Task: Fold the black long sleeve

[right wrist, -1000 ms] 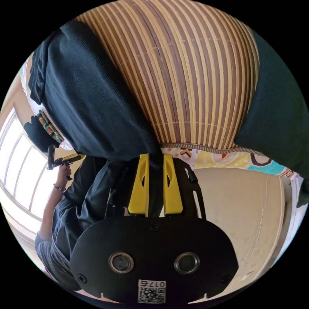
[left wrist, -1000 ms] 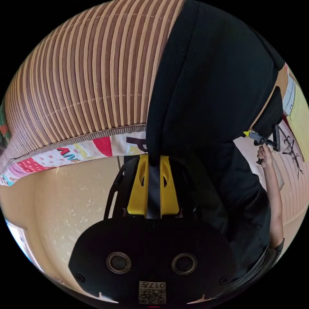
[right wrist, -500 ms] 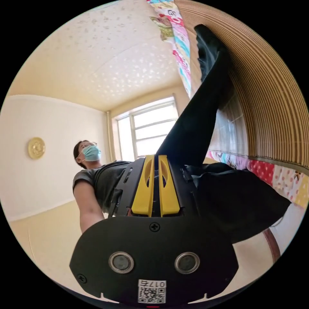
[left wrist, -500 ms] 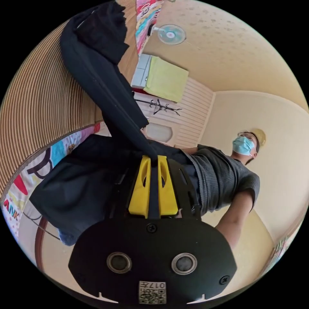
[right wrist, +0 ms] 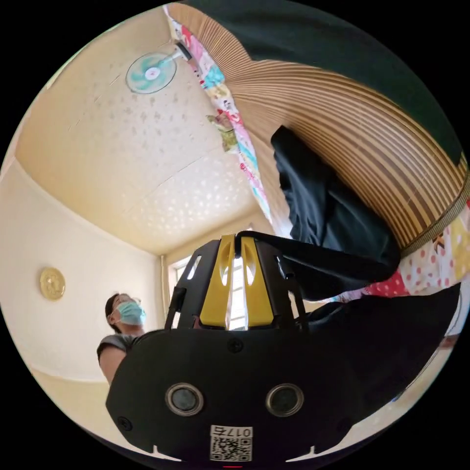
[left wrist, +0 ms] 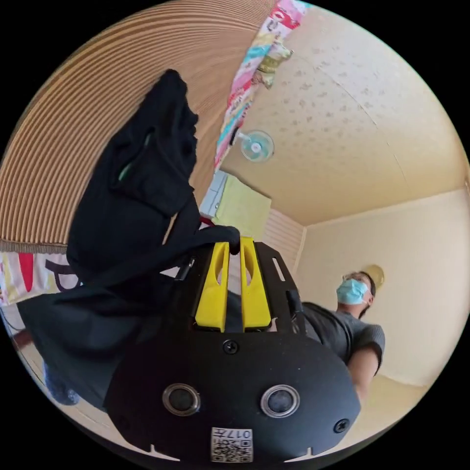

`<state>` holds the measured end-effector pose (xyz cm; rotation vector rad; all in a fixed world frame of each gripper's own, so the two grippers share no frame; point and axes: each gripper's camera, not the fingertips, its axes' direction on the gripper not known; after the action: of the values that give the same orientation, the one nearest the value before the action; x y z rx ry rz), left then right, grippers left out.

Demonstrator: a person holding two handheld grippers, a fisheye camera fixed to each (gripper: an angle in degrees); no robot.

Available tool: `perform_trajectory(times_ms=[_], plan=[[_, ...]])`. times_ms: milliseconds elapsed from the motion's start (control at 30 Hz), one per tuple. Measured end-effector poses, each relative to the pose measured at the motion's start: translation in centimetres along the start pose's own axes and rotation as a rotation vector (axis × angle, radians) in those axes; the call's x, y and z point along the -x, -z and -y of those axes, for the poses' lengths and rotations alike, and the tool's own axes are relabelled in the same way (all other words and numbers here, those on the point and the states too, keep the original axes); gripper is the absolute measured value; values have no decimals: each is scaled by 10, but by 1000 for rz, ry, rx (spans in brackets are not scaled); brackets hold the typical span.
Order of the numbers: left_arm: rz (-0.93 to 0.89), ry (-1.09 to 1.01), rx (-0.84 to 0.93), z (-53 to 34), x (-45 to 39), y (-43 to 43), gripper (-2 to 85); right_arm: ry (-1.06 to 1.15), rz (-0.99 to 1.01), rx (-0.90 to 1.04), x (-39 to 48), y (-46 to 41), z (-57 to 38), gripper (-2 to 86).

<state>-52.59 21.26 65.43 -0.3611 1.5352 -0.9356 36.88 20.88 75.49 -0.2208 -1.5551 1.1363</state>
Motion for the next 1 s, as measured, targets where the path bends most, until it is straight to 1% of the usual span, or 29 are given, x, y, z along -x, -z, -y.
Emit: perform_trajectory(times_ms=[33, 100, 200, 333, 467, 567, 633, 667, 733, 767, 833, 867, 900, 933, 1000], plan=[[-9, 42, -98, 8, 6, -6, 41, -13, -14, -20, 1, -8, 6, 16], [-44, 64, -199, 22, 9, -20, 42, -20, -39, -68, 12, -43, 32, 17], [-68, 7, -284, 52, -8, -44, 42, 29, -37, -89, 36, -91, 61, 20], [0, -129, -299, 92, -47, -70, 43, 83, -34, -92, 59, -141, 90, 25], [59, -205, -254, 114, -66, -88, 56, 75, -75, -118, 67, -177, 109, 40], [213, -272, -227, 114, -79, -91, 74, 85, -115, -125, 63, -187, 108, 61], [413, -273, -208, 101, -80, -88, 106, 118, -142, -138, 63, -187, 99, 68], [469, -268, -197, 97, -78, -87, 114, 130, -171, -127, 62, -188, 94, 72], [702, -222, -119, 81, -63, -91, 140, 135, -241, -86, 59, -191, 83, 79], [755, -211, -94, 77, -59, -93, 147, 143, -302, -45, 57, -194, 75, 81], [898, -193, 32, 63, -38, -107, 164, 144, -407, 42, 50, -206, 62, 79], [911, -194, 61, 61, -33, -111, 166, 138, -481, 119, 44, -218, 52, 78], [891, -209, 82, 56, -27, -116, 170, 134, -559, 210, 37, -235, 41, 78], [860, -203, 75, 53, -23, -118, 167, 136, -596, 257, 35, -245, 36, 78], [802, -180, 90, 54, -16, -125, 163, 157, -735, 443, 26, -293, 14, 83]])
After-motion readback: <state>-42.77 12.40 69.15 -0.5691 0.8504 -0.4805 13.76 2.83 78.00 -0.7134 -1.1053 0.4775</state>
